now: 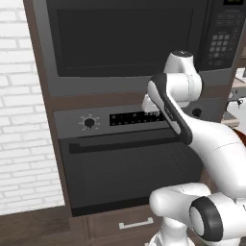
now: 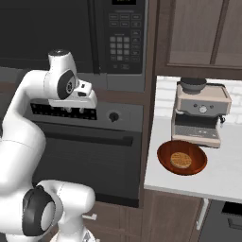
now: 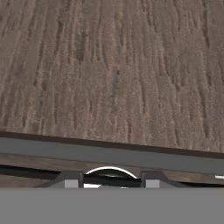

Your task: Open the microwave, place the bowl with waffle inside the microwave, then close the microwave door and turn it on.

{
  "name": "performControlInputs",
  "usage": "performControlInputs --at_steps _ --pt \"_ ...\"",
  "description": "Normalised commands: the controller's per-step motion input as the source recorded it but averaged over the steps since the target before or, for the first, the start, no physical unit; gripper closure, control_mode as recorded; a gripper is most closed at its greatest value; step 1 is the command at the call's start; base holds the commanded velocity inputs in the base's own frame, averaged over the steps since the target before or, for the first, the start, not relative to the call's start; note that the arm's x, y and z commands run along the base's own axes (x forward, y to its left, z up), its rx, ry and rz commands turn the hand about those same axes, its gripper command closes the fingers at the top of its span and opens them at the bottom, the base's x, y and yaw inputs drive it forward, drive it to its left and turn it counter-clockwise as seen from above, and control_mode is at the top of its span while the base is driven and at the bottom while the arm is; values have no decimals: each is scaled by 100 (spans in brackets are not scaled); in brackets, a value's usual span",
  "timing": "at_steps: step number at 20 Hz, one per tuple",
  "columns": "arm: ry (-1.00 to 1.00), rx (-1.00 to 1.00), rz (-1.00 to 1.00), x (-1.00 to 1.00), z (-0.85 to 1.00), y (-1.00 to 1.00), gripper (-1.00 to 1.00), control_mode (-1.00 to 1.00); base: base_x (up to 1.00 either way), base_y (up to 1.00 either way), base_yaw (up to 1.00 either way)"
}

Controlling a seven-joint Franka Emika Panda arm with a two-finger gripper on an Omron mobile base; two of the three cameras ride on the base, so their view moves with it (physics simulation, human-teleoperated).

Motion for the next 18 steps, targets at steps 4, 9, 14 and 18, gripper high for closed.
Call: performControlInputs --at_steps 4,9,14,18 --pt "-7 0 1 -1 -2 -7 -100 -100 0 0 0" --pt "-47 0 8 -77 40 -52 -100 -100 0 0 0" --pt "-71 0 0 -80 88 -58 -100 -100 0 0 0" --pt "-35 0 0 -12 98 -26 -100 -100 0 0 0"
